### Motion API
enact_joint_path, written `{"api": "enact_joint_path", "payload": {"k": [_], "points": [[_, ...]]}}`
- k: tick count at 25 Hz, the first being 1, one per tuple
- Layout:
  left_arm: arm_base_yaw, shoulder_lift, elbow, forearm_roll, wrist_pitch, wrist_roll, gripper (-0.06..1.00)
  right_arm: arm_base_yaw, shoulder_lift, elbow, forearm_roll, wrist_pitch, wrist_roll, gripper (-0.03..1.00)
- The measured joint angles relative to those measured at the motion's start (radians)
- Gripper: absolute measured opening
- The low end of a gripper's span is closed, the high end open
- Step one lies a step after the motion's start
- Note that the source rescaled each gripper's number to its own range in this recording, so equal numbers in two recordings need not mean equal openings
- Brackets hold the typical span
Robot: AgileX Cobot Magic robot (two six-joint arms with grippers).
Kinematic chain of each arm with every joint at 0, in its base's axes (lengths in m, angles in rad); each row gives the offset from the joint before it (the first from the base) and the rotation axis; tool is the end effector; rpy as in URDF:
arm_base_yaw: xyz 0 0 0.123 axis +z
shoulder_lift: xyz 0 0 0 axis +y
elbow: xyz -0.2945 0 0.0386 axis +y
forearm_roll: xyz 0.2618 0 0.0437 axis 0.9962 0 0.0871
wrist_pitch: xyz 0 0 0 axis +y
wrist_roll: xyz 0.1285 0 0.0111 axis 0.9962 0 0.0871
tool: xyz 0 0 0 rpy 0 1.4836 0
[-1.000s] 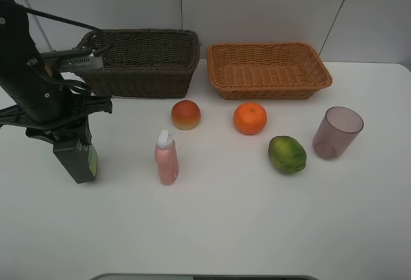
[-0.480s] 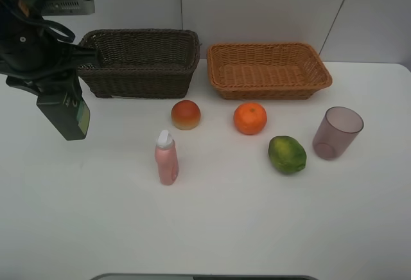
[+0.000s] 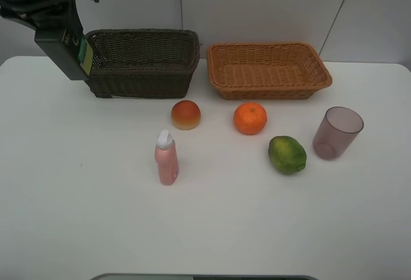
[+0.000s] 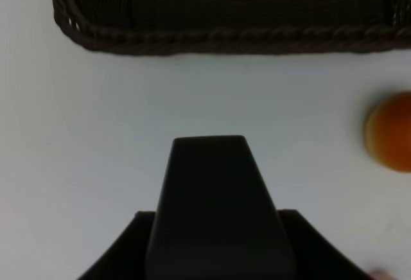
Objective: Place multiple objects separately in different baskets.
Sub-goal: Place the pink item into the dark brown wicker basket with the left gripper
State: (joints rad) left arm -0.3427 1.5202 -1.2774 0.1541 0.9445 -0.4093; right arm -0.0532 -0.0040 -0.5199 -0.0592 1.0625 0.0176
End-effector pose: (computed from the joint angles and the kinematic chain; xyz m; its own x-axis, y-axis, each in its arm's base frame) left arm 0.3321 -0.1014 0.2848 -0.8825 -0.0150 -0.4701 0.0035 0.9992 -0.0386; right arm 0.0257 -0.0080 0.2730 -0.4360 0.0120 -0.8999 0.0947 0.9950 -0.0326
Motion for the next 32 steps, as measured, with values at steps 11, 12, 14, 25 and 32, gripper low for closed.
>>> {"api": "enact_joint_path", "payload": {"k": [11,12,14,25,32], "points": [[0.015,0.215,-0.298,0.085,-0.067,0.001,0.12,0.0,0.0,0.0,0.0,0.0,0.0,0.89],[0.016,0.237,-0.313,0.088,-0.091,0.001,0.12,0.0,0.0,0.0,0.0,0.0,0.0,0.89],[0.016,0.282,-0.344,0.094,-0.147,0.001,0.12,0.0,0.0,0.0,0.0,0.0,0.0,0.89],[0.066,0.511,-0.372,0.126,-0.28,0.002,0.12,0.0,0.0,0.0,0.0,0.0,0.0,0.89],[0.107,0.587,-0.372,0.148,-0.341,0.001,0.12,0.0,0.0,0.0,0.0,0.0,0.0,0.89]]}}
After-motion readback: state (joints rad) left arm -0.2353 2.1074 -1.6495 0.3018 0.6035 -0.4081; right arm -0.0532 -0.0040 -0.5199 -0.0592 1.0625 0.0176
